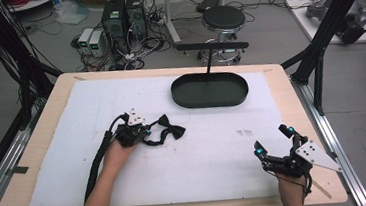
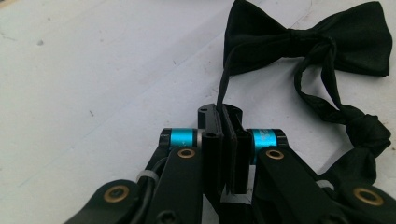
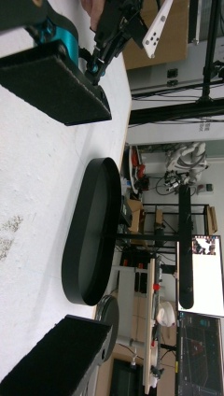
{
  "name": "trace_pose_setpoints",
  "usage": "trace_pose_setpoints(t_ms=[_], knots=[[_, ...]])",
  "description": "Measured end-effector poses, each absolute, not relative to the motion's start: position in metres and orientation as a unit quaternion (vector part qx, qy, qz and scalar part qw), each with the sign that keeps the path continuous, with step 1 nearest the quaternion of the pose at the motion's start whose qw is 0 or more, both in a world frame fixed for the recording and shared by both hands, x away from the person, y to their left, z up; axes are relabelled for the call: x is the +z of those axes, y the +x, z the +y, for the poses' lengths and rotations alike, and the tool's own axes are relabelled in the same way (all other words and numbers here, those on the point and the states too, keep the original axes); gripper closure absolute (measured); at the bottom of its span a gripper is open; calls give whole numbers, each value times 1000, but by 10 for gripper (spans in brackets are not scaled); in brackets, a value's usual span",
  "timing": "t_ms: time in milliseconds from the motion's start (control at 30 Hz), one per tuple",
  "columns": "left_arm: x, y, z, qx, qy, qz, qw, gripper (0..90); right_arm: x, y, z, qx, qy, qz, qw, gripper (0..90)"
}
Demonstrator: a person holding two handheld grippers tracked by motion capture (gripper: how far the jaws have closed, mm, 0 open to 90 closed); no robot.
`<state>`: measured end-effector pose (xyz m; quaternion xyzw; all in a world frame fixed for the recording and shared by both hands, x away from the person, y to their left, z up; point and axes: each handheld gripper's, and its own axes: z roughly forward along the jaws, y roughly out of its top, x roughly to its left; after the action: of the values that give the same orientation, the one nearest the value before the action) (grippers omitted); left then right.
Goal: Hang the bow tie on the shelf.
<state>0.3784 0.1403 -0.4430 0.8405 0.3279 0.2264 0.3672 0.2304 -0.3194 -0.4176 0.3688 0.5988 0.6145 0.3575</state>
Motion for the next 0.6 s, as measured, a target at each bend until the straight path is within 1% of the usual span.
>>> trace_pose_setpoints(t_ms=[167, 367, 400, 500, 533, 600], knots=[[-428, 372, 137, 275, 818, 307, 402, 874, -418, 230, -320, 614, 370, 599, 357, 8], [-412, 360, 127, 349, 797, 250, 424, 874, -418, 230, -319, 614, 371, 598, 357, 8], [-412, 360, 127, 349, 797, 250, 424, 874, -417, 230, -320, 614, 369, 598, 359, 8], [-403, 357, 122, 375, 786, 238, 431, 875, -417, 230, -320, 615, 370, 597, 357, 8], [-394, 356, 119, 387, 777, 228, 442, 875, -417, 230, -320, 615, 370, 597, 357, 8], [-390, 356, 117, 393, 772, 226, 446, 876, -417, 230, -320, 616, 369, 597, 358, 8]])
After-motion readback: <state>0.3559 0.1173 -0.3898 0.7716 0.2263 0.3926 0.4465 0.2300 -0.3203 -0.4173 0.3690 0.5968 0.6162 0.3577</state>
